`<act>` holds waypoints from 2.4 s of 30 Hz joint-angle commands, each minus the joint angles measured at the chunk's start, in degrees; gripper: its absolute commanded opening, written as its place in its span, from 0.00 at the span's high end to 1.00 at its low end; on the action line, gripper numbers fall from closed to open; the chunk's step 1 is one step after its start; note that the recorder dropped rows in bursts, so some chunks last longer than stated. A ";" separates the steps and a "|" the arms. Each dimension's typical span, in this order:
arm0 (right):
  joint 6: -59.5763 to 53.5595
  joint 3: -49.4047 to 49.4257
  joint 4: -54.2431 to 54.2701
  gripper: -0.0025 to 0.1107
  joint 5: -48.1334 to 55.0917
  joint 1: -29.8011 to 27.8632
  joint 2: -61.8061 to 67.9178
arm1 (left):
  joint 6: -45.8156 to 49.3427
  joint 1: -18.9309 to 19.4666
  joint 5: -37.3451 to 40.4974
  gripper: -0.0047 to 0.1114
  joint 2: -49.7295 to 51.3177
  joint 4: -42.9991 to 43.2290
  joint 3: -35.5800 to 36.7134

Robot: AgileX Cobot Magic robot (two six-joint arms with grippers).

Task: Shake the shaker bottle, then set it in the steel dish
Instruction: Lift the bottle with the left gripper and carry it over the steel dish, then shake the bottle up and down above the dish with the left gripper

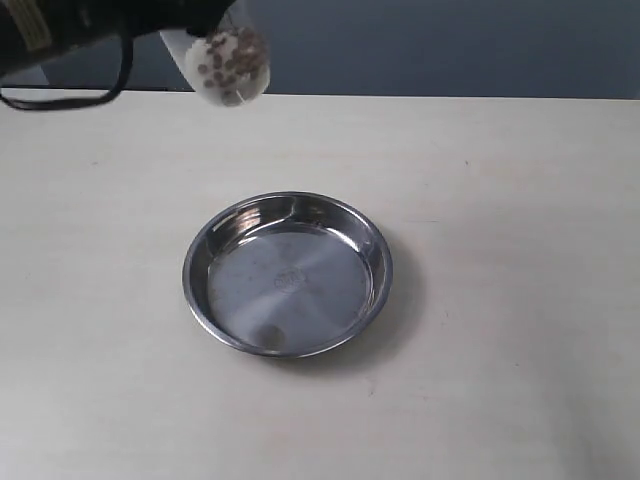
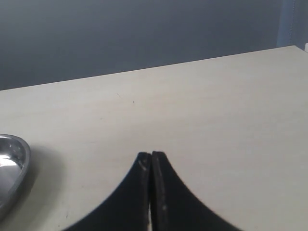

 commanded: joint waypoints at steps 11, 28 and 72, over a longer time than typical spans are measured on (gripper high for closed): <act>-0.12 0.07 -0.06 0.99 -0.71 -0.27 -0.27 | -3.32 -10.10 19.09 0.96 -7.72 0.68 -0.05; -0.12 0.07 -0.06 0.99 -0.71 -0.27 -0.27 | -5.03 -13.27 5.97 0.96 -0.89 -1.33 13.30; -0.09 0.07 -0.06 0.99 -0.71 -0.27 -0.27 | 5.00 -17.14 4.57 0.96 0.39 -9.57 13.14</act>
